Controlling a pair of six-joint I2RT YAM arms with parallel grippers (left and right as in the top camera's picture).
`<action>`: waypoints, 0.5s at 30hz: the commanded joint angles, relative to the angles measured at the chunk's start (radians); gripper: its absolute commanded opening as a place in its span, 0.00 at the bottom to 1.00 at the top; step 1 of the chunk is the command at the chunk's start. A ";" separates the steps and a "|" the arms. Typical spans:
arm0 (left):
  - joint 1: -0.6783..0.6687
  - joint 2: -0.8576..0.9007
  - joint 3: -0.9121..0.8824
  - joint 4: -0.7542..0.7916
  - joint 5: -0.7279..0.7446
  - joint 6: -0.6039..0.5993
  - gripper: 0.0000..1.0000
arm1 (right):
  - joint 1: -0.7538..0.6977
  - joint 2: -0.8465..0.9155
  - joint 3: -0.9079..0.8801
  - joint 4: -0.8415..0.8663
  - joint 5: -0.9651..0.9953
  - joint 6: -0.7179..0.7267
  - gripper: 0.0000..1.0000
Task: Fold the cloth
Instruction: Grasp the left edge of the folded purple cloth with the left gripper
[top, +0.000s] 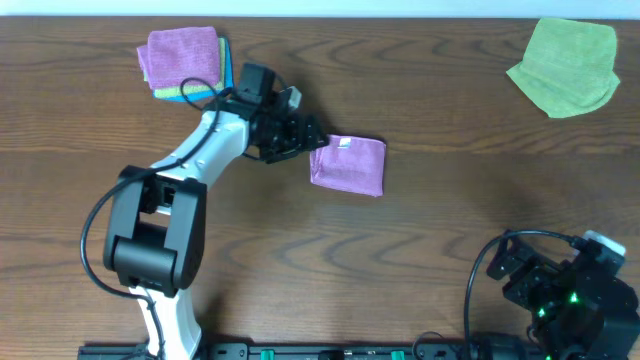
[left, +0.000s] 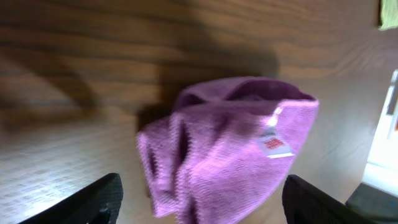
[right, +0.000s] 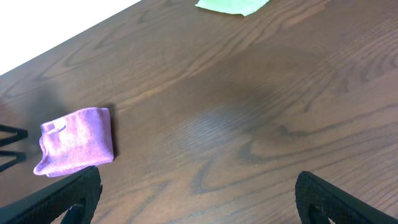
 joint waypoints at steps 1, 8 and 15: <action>0.025 -0.021 -0.047 0.036 0.071 0.000 0.84 | -0.008 -0.002 -0.006 -0.001 0.003 0.014 0.99; 0.011 -0.018 -0.061 0.087 0.078 -0.007 0.83 | -0.008 -0.002 -0.006 -0.001 0.003 0.014 0.99; 0.013 0.019 -0.087 0.160 0.148 -0.038 0.82 | -0.008 -0.002 -0.006 -0.001 0.003 0.014 0.99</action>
